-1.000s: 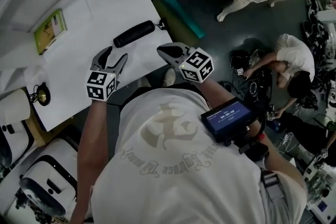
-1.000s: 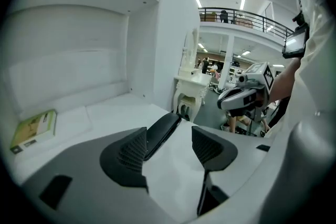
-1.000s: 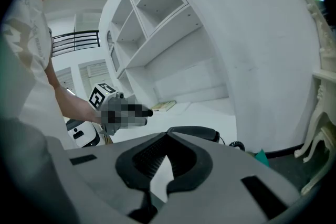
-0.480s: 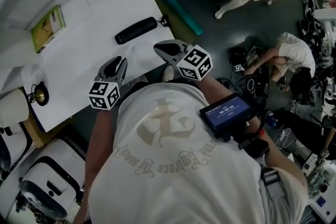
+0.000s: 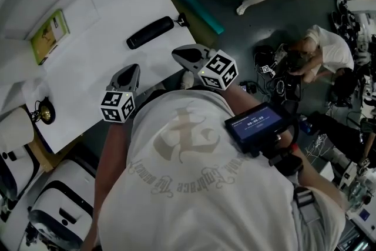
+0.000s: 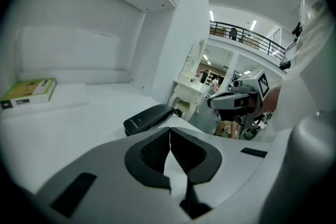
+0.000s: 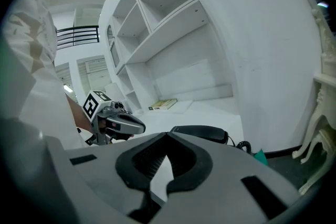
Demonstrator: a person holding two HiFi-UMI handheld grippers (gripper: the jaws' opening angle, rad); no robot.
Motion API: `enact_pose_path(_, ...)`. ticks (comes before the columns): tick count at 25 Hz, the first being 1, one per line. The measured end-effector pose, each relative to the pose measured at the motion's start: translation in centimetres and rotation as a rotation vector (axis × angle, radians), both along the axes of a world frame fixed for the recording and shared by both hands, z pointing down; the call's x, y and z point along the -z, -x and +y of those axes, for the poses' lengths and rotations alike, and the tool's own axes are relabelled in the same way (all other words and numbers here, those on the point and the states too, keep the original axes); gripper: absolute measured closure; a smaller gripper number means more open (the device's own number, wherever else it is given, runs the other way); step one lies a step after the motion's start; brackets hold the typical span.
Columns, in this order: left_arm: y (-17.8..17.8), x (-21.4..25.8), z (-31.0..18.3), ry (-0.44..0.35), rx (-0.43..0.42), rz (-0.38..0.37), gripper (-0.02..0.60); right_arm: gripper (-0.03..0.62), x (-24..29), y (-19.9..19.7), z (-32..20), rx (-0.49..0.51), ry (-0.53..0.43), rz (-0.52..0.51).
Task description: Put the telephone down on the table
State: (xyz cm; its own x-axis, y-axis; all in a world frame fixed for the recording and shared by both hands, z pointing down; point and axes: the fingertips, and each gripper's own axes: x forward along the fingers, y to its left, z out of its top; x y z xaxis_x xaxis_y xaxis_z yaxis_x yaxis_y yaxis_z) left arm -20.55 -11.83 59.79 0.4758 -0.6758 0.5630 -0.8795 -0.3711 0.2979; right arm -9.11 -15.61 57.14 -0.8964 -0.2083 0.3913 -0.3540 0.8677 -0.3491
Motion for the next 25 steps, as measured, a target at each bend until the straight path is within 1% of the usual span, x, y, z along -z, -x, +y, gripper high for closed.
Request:
enact_pose_path(4, -0.6, -0.4, -0.1, 0.009, -0.018, 0.014, 0.569, 0.579, -0.3, -0.5, 0.1, -0.018, 0.003, 0.003)
enact_pose_path(13, -1.5, -0.7, -0.6, 0.013, -0.069, 0.010, 0.569, 0.579, -0.1, -0.8, -0.4, -0.049, -0.010, -0.006)
enact_pose_path(25, -2.1, -1.1, -1.5, 0.011, -0.088, 0.004, 0.569, 0.579, -0.2, -1.3, -0.8, -0.066, -0.013, -0.003)
